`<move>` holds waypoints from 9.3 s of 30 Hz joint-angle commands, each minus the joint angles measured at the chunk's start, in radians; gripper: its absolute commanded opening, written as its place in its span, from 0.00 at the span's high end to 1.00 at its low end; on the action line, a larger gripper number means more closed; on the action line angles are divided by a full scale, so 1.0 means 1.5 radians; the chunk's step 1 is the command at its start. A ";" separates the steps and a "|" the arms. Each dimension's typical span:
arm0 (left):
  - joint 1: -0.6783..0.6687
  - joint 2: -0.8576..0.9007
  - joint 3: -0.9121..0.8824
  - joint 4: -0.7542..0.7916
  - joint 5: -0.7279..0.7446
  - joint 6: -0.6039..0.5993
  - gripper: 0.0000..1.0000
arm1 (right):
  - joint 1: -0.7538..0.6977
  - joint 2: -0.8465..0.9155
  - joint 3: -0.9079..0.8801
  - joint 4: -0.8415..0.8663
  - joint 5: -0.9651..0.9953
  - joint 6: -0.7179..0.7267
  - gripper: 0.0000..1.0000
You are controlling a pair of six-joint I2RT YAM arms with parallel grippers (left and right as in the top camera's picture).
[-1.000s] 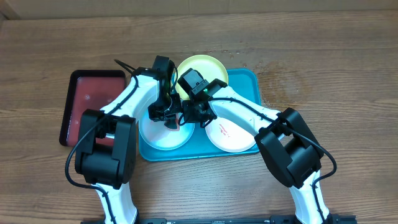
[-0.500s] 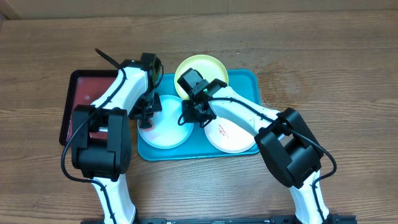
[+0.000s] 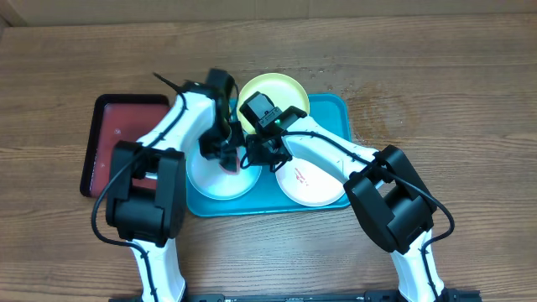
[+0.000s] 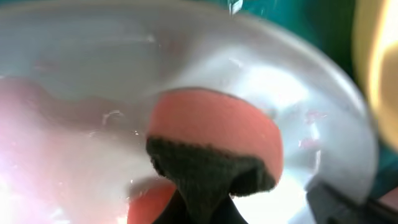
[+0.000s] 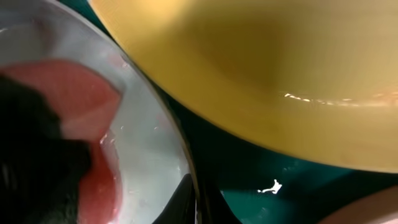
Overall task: Clean dirty plates on tray and stack at the side
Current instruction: 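Scrub the light blue plate with the sponge in the left gripper, then lift the light blue plate with the right gripper and place it right of tray, then reach the right gripper to the yellow plate and grip its rim, then dip the sponge in the black tray's soapy water with the left gripper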
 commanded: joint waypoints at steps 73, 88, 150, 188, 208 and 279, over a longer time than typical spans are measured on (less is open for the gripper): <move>0.411 -0.004 0.264 -0.207 -0.057 0.032 0.96 | 0.204 -0.128 0.161 0.140 0.701 -0.514 0.96; 0.411 -0.004 0.264 -0.209 -0.047 0.032 0.96 | -0.074 -0.206 0.180 -0.012 0.232 -0.312 0.96; 0.410 -0.004 0.264 -0.207 -0.025 0.032 0.96 | -0.252 -0.033 0.041 0.180 0.138 -0.260 0.41; 0.410 -0.004 0.264 -0.202 -0.025 0.037 0.96 | -0.123 0.038 0.041 0.163 0.026 -0.245 0.96; 0.409 -0.004 0.264 -0.197 0.021 0.082 0.96 | -0.078 0.039 0.032 0.128 0.069 -0.232 0.73; 0.372 0.006 0.048 0.044 -0.133 -0.036 0.67 | -0.073 0.054 0.032 0.066 0.036 -0.090 0.96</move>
